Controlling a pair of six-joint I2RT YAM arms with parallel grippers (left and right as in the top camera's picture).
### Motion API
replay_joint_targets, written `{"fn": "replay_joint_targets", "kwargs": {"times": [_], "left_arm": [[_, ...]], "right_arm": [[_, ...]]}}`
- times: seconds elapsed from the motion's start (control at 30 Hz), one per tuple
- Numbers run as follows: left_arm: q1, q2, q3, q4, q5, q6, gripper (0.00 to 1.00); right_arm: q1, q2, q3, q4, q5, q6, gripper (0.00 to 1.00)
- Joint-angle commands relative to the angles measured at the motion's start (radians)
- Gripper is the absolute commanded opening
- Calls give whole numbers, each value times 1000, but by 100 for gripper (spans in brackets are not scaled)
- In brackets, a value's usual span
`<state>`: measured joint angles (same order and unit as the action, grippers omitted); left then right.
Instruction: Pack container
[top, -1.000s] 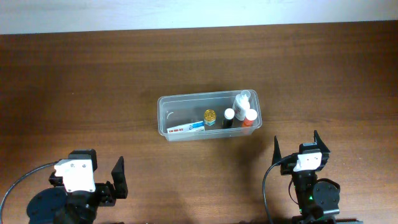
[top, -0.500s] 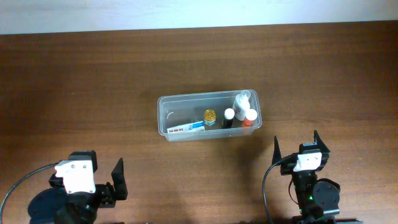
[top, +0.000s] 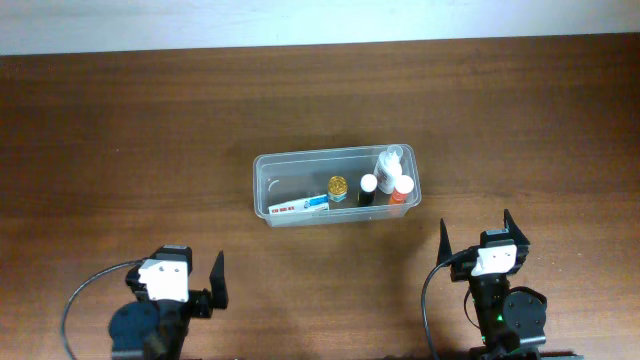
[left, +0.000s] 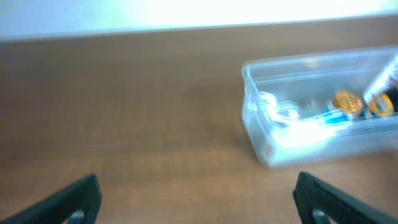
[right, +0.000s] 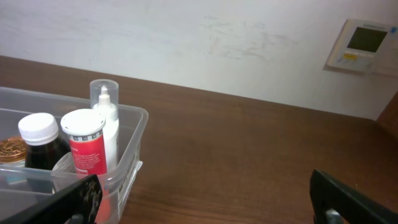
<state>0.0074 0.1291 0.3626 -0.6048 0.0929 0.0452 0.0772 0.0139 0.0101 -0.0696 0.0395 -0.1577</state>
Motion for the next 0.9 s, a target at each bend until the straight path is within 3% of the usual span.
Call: {"fn": "replay_joint_targets", "kwargs": {"times": [0.0, 0.27, 0.87], "left_arm": [[-5, -82, -136, 144, -10, 16, 99], [-5, -124, -349, 523, -14, 21, 99], [-6, -124, -354, 534, -11, 24, 99]], "right_arm": [[1, -10, -5, -8, -5, 5, 98], [1, -10, -5, -8, -6, 5, 98], [1, -10, -5, -8, -6, 5, 98]]}}
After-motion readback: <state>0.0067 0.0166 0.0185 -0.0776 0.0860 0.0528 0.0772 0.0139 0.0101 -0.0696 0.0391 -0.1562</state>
